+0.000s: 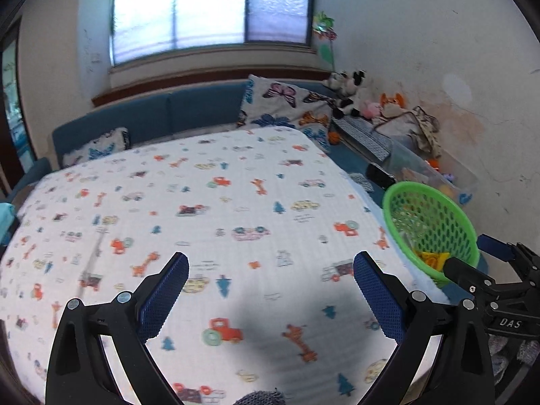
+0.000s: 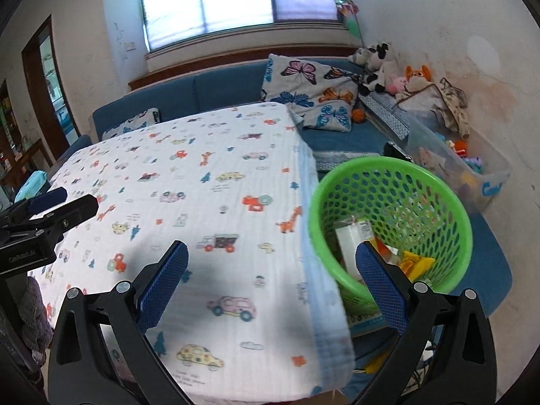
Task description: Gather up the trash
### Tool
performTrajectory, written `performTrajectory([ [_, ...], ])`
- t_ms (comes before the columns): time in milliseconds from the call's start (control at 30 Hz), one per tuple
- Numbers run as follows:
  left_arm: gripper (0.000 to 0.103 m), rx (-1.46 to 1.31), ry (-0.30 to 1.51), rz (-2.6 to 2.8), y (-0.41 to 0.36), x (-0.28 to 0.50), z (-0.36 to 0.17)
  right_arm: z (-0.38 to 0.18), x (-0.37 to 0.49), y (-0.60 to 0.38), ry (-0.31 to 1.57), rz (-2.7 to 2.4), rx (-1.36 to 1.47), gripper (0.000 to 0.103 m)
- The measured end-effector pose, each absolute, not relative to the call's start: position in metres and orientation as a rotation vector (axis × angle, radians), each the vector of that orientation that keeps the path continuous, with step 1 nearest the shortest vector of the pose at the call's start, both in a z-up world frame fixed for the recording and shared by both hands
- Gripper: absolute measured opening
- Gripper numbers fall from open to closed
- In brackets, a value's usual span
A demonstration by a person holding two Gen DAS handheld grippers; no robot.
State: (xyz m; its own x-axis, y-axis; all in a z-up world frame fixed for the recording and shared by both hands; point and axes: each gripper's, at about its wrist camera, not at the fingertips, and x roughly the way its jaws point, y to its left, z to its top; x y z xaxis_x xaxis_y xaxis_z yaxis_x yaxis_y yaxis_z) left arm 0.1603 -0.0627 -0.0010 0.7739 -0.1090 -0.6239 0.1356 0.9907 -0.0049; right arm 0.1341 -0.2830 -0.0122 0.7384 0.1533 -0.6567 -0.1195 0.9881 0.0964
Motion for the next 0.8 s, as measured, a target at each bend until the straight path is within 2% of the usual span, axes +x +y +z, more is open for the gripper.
performTrajectory([
  [800,0.095,0.039,0.583,-0.043,-0.042,0.133,0.01,0.001,0.113,-0.266,0.646,0.143,0.041,0.099],
])
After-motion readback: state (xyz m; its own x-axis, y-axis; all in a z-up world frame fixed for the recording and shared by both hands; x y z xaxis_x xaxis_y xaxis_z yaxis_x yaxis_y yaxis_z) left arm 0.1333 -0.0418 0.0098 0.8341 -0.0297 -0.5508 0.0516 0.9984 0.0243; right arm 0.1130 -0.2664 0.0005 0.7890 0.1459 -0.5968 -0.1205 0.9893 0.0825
